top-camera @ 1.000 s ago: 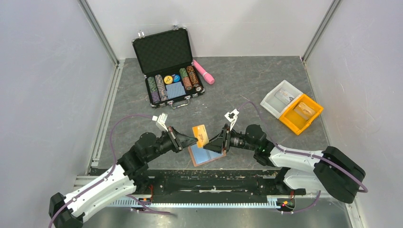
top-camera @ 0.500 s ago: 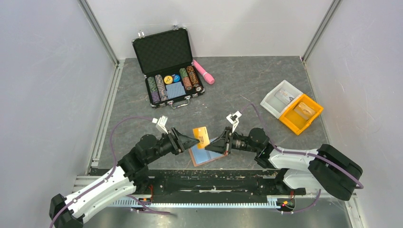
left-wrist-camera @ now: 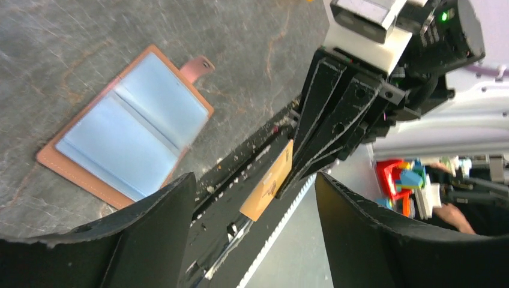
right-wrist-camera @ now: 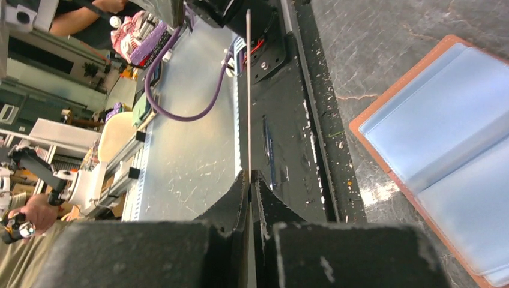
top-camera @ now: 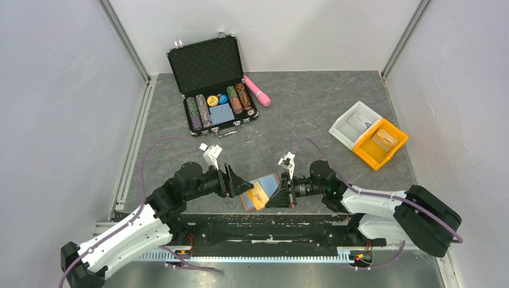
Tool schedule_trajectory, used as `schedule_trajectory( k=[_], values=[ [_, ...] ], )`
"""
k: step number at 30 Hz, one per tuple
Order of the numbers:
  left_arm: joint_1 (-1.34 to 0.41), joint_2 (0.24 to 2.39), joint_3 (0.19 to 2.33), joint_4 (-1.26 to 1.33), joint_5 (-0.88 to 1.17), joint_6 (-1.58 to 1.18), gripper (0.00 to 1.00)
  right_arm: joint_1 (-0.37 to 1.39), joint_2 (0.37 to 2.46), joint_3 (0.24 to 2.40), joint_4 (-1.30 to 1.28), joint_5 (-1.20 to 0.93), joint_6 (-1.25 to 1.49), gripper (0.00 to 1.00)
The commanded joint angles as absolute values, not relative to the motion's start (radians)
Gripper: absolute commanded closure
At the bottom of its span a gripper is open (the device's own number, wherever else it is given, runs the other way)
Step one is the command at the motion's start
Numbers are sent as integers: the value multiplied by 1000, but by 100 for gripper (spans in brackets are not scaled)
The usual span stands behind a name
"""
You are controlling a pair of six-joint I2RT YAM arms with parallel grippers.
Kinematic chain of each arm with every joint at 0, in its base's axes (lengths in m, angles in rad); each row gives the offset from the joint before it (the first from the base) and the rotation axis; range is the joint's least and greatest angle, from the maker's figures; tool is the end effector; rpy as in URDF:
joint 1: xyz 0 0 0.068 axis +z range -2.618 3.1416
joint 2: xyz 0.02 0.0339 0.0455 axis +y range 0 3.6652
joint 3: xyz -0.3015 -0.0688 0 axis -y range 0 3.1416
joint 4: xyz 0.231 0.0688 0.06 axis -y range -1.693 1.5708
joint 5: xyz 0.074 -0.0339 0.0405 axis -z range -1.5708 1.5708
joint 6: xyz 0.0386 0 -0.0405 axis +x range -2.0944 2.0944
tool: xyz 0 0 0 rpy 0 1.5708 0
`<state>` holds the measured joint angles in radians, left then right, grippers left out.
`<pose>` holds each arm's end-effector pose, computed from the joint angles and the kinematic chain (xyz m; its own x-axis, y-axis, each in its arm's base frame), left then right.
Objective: Take the credit cards out of the card holder
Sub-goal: Place the credit card in the storage box.
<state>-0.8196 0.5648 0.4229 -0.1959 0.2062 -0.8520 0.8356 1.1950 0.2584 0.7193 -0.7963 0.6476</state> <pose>0.0679 -0.0843 0.2646 -0.7866 -0.2370 -0.5702 0.3877 0.5292 -0.7547 0.1091 0.1618 0.2217 -0.7107 -0.1569 -0.6858 -0.6998 0.0577 0.7120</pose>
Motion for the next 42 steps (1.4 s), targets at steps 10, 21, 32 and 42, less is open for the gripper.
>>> schedule_trajectory(
  k=[10, 21, 32, 42],
  values=[
    [-819, 713, 517, -155, 493, -738, 51, 858, 1177, 288, 691, -915, 577, 100],
    [-818, 761, 460, -46, 570, -800, 98, 844, 1134, 296, 628, -861, 574, 84],
    [-818, 614, 430, 26, 244, -957, 98, 836, 996, 245, 687, -531, 769, 44],
    [-818, 592, 413, 112, 156, -1017, 98, 836, 1033, 79, 1248, -447, 1001, 51]
  ],
)
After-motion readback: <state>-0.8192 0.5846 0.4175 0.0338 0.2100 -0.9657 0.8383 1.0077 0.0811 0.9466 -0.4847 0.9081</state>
